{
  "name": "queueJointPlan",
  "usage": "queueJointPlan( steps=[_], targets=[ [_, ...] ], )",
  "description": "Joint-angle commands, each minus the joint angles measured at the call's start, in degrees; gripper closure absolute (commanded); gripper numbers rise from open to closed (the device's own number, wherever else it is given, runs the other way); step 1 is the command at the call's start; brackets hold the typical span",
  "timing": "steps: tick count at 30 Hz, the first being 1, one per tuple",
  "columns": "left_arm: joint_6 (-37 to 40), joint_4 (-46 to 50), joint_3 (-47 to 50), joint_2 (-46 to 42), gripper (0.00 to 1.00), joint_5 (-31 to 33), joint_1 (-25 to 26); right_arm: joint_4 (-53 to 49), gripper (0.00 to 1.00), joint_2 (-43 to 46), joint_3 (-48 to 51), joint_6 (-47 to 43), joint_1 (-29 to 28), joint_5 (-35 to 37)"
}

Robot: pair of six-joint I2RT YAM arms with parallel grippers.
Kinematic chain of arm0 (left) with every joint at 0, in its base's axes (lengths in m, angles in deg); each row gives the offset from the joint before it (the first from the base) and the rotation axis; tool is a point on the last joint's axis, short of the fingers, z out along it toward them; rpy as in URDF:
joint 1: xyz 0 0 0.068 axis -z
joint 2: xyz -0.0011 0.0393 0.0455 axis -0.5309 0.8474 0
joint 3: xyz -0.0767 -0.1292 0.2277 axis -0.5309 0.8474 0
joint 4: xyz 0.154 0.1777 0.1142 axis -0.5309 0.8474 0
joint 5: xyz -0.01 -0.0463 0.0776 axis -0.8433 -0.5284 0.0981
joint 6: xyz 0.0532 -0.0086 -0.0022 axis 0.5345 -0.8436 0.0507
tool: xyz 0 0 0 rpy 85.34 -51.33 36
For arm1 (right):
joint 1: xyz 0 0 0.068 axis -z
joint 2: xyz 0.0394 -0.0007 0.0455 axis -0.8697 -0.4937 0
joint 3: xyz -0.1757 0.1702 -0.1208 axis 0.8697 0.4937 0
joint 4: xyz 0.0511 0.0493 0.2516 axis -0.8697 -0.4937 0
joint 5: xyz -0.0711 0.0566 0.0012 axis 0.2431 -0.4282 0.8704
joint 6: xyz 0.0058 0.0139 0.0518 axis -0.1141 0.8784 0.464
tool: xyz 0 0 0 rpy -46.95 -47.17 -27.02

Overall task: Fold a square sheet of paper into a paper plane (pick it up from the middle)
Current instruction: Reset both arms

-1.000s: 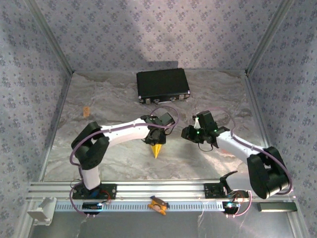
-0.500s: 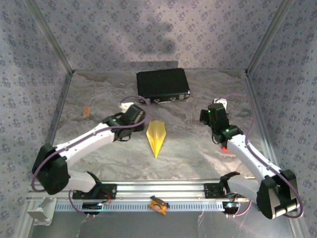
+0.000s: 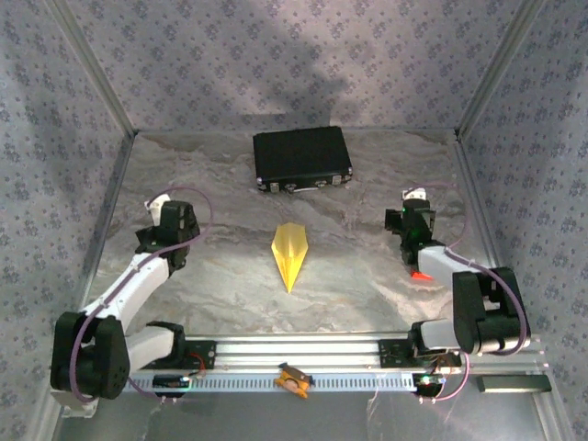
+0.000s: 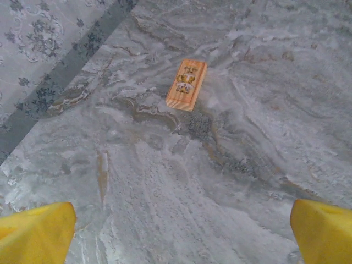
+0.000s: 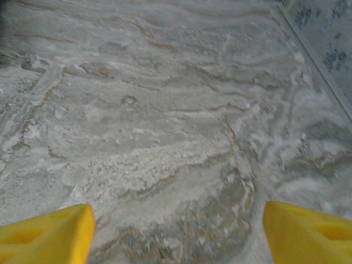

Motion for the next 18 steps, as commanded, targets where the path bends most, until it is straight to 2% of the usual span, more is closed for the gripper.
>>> queueJointPlan(
  steps=[1, 7, 8, 9, 10, 13, 18],
  targets=[
    [8.59, -9.63, 0.18, 1.65, 0.0, -3.83, -2.04, 17.48, 0.13, -1.6, 4.61, -6.68, 0.5, -3.33],
    [14.36, -20.24, 3.53, 6.62, 0.0, -10.83, -4.13, 31.66, 0.1, -8.95, 9.6, -4.51, 4.78, -11.36],
    [15.55, -23.16, 4.36, 7.72, 0.0, -11.23, -4.16, 29.88, 0.07, -8.92, 8.62, -4.47, 4.64, -10.82],
    [15.33, -26.24, 5.24, 8.4, 0.0, -10.51, -4.15, 23.8, 0.06, -7.94, 6.59, -3.86, 4.84, -10.7],
    [14.75, -29.31, 6.23, 8.64, 0.0, -10.08, -4.22, 23.94, 0.01, -8.83, 5.77, -2.92, 5.77, -11.31],
    [16.68, -41.76, 9.48, 10.54, 0.0, -15.09, -5.63, 22.72, 0.01, -8.78, 5.09, -0.83, 7.79, -12.26],
    [18.84, -42.23, 7.0, 15.59, 0.01, -25.4, -9.23, 22.46, 0.01, -8.75, 4.94, -1.11, 7.19, -11.2]
  ],
)
